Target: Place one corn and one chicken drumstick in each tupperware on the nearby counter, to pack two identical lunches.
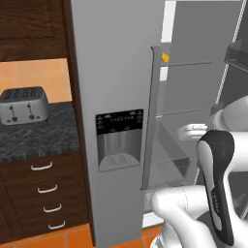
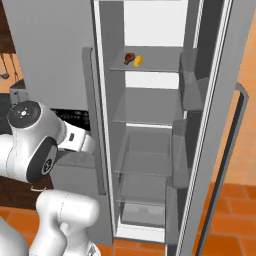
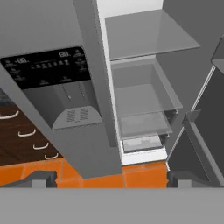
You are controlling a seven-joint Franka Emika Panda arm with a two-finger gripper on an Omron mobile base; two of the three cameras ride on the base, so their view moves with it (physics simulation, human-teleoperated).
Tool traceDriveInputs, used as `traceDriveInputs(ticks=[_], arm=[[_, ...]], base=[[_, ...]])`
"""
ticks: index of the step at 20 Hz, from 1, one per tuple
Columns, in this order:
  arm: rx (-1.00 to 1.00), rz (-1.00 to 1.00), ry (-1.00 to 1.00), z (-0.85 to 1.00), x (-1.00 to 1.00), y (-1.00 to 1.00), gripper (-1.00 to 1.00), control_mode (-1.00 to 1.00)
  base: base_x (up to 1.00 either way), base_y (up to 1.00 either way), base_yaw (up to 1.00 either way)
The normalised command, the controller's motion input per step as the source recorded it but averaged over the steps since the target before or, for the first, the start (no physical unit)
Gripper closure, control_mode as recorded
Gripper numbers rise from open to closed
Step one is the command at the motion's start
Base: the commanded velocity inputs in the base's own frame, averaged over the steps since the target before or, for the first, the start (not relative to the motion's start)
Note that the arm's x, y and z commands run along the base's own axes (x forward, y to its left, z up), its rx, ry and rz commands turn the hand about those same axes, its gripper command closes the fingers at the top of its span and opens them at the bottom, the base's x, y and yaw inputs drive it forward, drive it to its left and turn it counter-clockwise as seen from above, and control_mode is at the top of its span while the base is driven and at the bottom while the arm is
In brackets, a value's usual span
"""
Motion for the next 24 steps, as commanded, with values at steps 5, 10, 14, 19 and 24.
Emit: traceDriveInputs(ticks=[5,10,14,19,24], arm=[[0.0,0.0,0.0,0.0,0.0,0.0,-1.0,1.0],[0.0,0.0,0.0,0.0,0.0,0.0,-1.0,1.0],[0.0,0.0,0.0,0.0,0.0,0.0,-1.0,1.0],[0.0,0.0,0.0,0.0,0.0,0.0,-1.0,1.0],[0.0,0.0,0.0,0.0,0.0,0.0,-1.0,1.0]], base=[[0.05,-0.07,0.01],[0.18,-0.27,0.06],[0.14,-0.27,0.1],[0.01,-0.27,0.02],[0.04,-0.55,0.0]])
